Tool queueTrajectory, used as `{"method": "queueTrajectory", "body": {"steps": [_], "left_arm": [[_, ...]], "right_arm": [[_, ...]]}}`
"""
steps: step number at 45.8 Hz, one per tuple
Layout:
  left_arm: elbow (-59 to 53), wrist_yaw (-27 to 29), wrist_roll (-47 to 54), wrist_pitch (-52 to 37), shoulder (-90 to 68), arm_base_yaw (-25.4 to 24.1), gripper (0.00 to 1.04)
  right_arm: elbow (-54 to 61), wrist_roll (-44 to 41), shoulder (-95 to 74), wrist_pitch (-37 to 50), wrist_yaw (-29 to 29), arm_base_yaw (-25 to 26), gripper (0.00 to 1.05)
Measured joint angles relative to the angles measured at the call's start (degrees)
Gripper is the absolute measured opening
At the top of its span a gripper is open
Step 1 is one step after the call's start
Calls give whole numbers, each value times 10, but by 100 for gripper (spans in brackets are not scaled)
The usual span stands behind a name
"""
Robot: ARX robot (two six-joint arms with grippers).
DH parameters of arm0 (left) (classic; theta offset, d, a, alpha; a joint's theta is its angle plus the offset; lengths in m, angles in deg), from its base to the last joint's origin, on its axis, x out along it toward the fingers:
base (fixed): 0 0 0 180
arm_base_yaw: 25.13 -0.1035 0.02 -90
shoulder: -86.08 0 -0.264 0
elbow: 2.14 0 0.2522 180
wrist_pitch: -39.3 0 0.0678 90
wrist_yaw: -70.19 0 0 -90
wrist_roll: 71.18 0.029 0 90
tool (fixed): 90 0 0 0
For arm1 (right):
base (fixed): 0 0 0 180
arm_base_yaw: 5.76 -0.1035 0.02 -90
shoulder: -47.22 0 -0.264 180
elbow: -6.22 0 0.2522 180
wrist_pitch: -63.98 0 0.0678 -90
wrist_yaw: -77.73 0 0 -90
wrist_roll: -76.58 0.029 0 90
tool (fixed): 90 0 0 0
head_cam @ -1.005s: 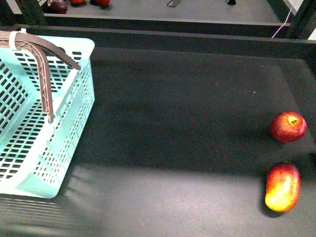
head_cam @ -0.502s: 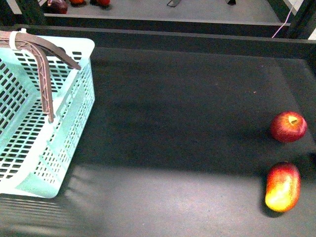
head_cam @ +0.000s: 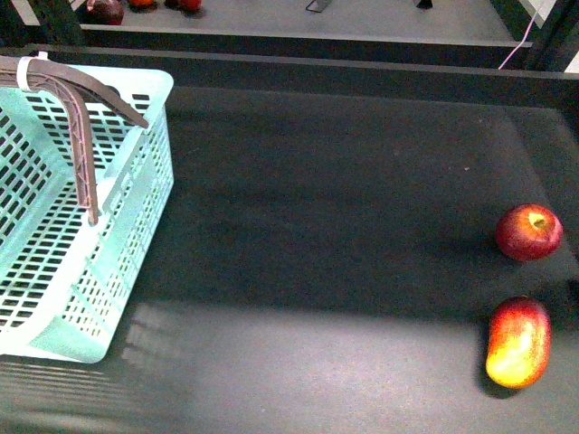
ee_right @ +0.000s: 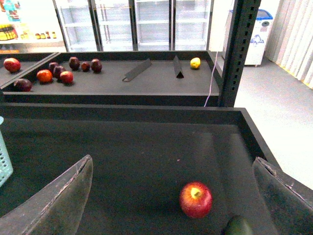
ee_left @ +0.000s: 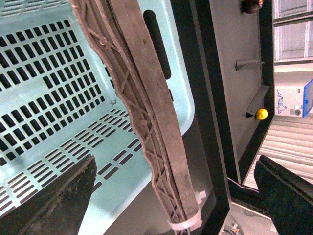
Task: Pick apple with right arm and hold basket with left
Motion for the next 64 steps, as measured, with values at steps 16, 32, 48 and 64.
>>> {"method": "queueTrajectory", "body": {"steps": [16, 32, 48, 64], "left_arm": [[85, 21, -45, 25, -86, 27, 98], [106, 53, -64, 58, -125, 30, 98], [114, 71, -75, 80, -128, 29, 45], [124, 76, -104, 88, -127, 33, 19]], "right_arm": [[0, 0, 0, 0, 0, 0, 96], [0, 0, 0, 0, 0, 0, 96], [0, 0, 0, 0, 0, 0, 96], [0, 0, 0, 0, 0, 0, 96]]}}
